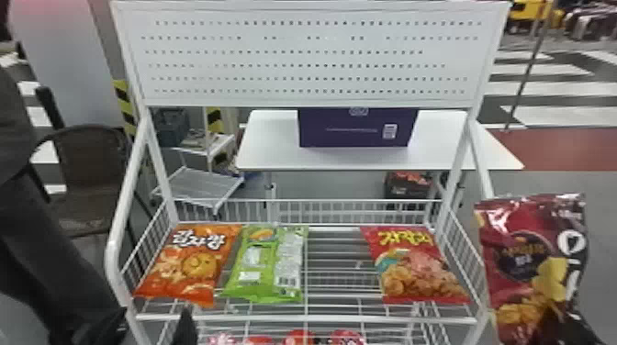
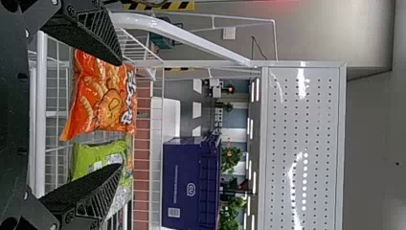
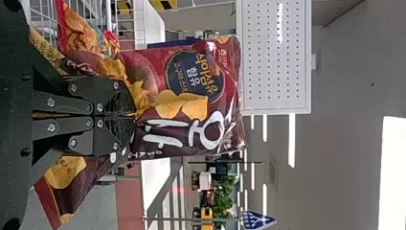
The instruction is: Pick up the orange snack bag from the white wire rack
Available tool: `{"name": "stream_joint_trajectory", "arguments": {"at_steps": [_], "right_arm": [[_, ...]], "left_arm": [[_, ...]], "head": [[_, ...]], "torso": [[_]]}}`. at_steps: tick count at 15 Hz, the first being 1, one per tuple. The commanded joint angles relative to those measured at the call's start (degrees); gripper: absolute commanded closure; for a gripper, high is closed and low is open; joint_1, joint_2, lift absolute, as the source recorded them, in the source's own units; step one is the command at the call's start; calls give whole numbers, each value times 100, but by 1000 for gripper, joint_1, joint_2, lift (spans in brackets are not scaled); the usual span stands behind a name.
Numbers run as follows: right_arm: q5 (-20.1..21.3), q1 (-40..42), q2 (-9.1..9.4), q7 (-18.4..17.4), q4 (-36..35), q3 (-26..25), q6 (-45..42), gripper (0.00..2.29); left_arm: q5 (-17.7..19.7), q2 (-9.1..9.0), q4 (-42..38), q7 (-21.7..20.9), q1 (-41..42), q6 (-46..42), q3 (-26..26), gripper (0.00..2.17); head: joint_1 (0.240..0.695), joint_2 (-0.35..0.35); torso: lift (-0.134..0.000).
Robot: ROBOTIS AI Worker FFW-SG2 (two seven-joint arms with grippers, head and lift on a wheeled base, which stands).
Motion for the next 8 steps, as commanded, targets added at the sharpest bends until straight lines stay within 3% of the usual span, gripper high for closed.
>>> {"name": "stream_joint_trajectory", "arguments": {"at_steps": [1,8], "right_arm": [[2,-2,1,0,-3,0,0,2105],[29,-11,18,0,-12,17,0,2105]], "left_arm": [[-9,0,5,0,2,0,1,140],[-9,9,-4,0,-6,0,1,140]], "head": [[499,0],[499,0]], "torso": [[0],[0]]}}
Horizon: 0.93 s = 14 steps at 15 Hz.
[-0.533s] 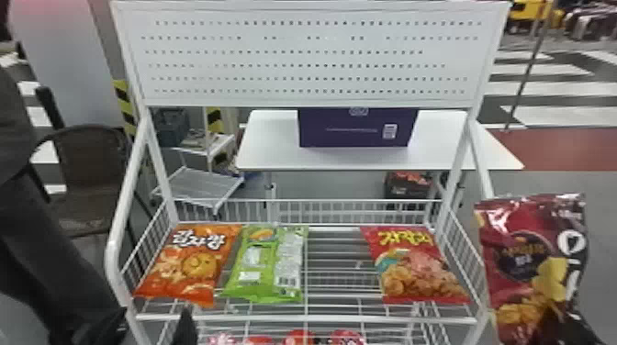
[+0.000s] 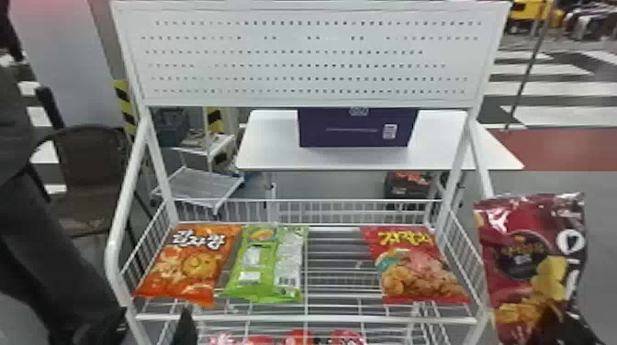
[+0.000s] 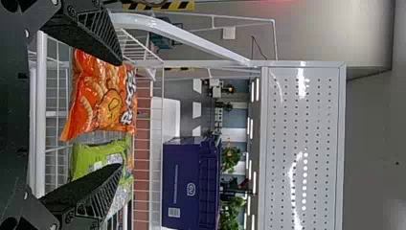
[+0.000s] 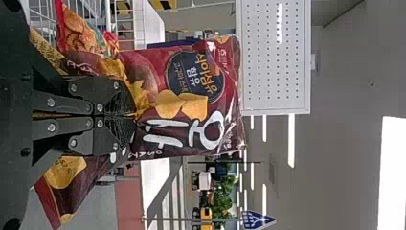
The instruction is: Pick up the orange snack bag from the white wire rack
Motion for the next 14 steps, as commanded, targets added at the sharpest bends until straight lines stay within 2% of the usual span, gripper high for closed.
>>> {"name": "stream_joint_trajectory", "arguments": {"at_steps": [1,7,11,14], "right_arm": [[9,-1,9,0,-6,6,0,2105],[18,8,18,0,-6,15,0,2105],[36,52,26,0,-42,32,-18,2105],[97,78,79,0,-68,76,-35,2105]], "left_arm": [[-14,-8,0,0,-7,0,0,140],[-58,-8,35,-35,-121,158,0,140],[-260,-8,334,-44,-956,1002,-246,140],[-251,-8,808,-61,-1764,1547,-404,140]], "head": [[499,0],[499,0],[499,0],[499,0]], "torso": [[0],[0],[0],[0]]}}
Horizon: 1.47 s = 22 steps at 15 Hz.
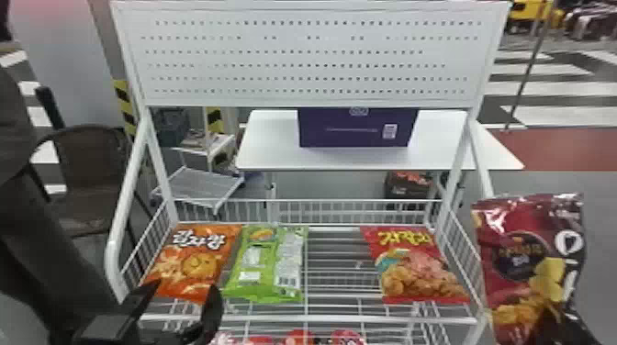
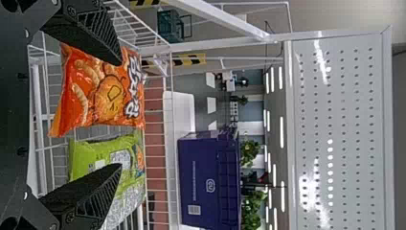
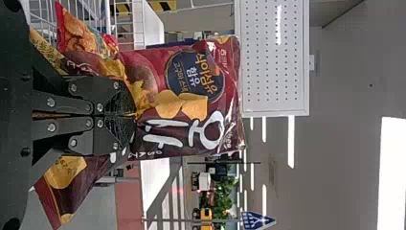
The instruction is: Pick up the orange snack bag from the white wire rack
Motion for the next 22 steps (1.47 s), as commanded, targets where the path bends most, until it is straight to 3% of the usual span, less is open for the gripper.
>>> {"name": "stream_joint_trajectory", "arguments": {"at_steps": [1,7,13,14,15,17,18,19,21,22], "right_arm": [[71,24,42,0,-20,34,-8,2105],[176,147,68,0,-126,25,-8,2105],[185,226,68,0,-143,-1,-25,2105],[185,226,68,0,-152,-1,-25,2105],[176,217,68,0,-152,7,-25,2105],[176,208,68,0,-143,7,-25,2105],[176,200,59,0,-143,7,-25,2105],[176,191,59,0,-143,16,-25,2105],[159,173,42,0,-126,7,-25,2105],[150,164,42,0,-117,16,-25,2105]], "left_arm": [[-13,9,403,-13,-646,433,-104,140],[110,88,1669,-66,-1964,1259,-122,140],[172,71,2196,-242,-2404,1681,-130,174],[181,62,2196,-242,-2404,1786,-130,313],[189,62,2187,-242,-2404,1874,-122,626],[198,62,2170,-145,-2368,1980,-113,1494],[198,62,2170,-119,-2360,2015,-104,1791],[198,53,2152,-110,-2342,2155,-69,1892],[242,53,2064,-22,-2263,2155,-43,1899],[251,44,2020,31,-2219,2138,-16,2074]], "head": [[499,0],[499,0],[499,0],[499,0],[499,0],[499,0],[499,0],[499,0],[499,0],[499,0]], "torso": [[0],[0],[0],[0],[0],[0],[0],[0],[0],[0]]}}
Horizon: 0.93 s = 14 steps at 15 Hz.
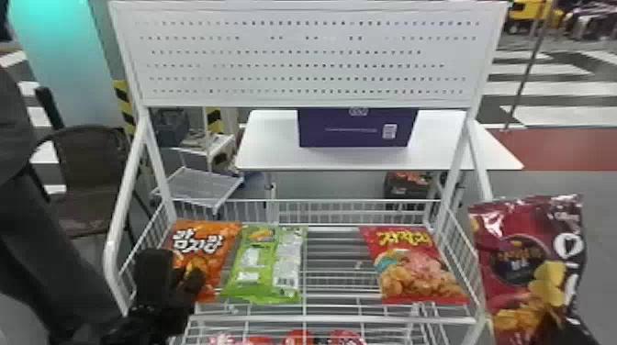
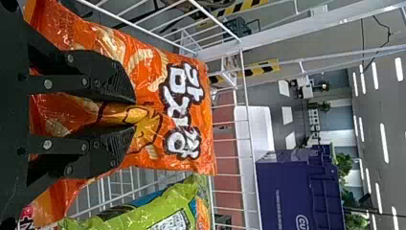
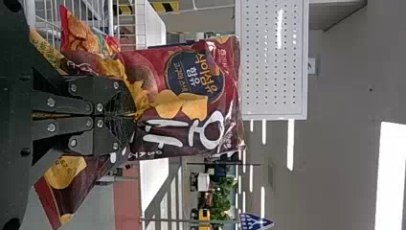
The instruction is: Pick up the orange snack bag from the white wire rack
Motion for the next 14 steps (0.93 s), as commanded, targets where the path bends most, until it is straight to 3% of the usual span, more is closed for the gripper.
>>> {"name": "stream_joint_trajectory", "arguments": {"at_steps": [1,4,8,14], "right_arm": [[-10,-15,-4,0,14,3,0,2105],[-1,-33,-4,0,41,3,0,2105],[16,-68,14,0,67,3,0,2105],[8,-129,14,0,155,12,0,2105]], "left_arm": [[77,-11,-168,138,128,-62,57,2074],[236,15,-756,393,594,-659,162,2074],[464,-3,-1794,393,1587,-1415,408,2071],[482,15,-2356,297,2791,-2470,487,2071]], "head": [[499,0],[499,0],[499,0],[499,0]], "torso": [[0],[0],[0],[0]]}}
